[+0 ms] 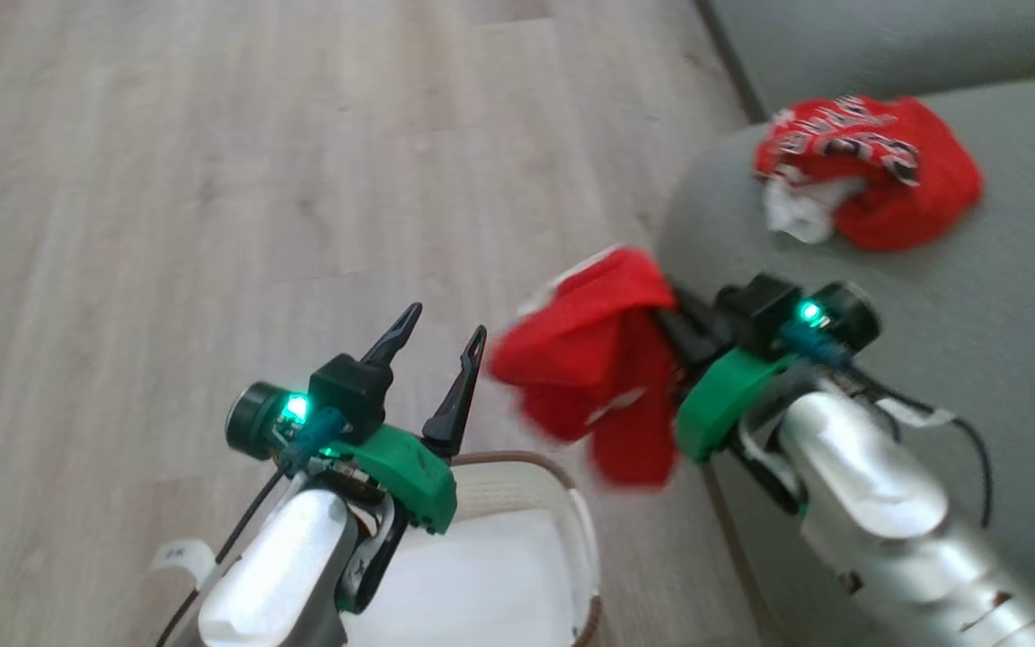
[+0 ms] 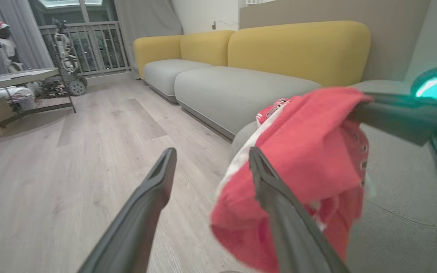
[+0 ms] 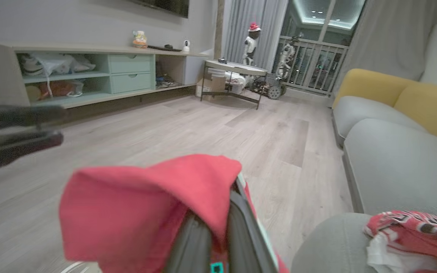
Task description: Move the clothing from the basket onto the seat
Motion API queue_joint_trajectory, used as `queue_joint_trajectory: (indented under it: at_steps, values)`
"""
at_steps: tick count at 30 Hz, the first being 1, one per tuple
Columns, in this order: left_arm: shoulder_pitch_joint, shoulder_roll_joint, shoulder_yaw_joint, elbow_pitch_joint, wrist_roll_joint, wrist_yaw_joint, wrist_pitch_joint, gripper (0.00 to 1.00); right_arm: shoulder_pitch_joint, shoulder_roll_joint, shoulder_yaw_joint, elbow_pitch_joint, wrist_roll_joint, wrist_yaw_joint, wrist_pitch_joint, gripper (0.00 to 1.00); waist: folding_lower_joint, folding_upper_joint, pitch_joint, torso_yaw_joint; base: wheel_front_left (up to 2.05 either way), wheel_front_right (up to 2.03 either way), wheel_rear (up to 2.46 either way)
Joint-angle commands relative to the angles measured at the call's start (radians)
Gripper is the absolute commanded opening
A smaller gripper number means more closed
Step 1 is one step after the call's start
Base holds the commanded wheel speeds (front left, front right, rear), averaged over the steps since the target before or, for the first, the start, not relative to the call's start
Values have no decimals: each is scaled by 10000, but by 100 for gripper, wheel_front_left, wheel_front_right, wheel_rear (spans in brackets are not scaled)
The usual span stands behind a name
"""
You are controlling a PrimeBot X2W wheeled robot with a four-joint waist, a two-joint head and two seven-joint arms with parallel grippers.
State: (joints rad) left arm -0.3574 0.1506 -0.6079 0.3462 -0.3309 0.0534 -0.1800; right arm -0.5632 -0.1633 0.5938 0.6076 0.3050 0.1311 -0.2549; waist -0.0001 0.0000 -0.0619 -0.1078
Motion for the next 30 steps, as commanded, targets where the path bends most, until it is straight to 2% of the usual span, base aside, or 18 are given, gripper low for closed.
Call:
queue_joint_trajectory:
  at_steps: [1,10,16,22,30]
  values:
    - [-321,-3,353,-152,-130,41,-209,100,-447,-120,-264,-558,-131,-4,-69,0,1,0,126,-857,0,0,0]
    - [-148,-309,127,324,-145,-21,-573,100,-222,-795,-1259,-1311,-432,-4,-69,0,1,0,420,-2310,0,0,0]
    - [-260,-523,-89,587,-84,-133,-709,100,-104,-1109,-1622,-1521,-505,-4,-24,0,1,0,689,-2905,0,0,0]
    - [-393,-674,-282,684,17,-179,-774,100,-164,-1247,-1740,-1508,-406,-4,54,0,1,0,962,-2968,0,0,0]
    - [-509,-710,-449,423,201,-213,-805,100,-1463,-1886,-2029,-889,-209,-4,77,0,1,0,1624,-2433,0,0,0]
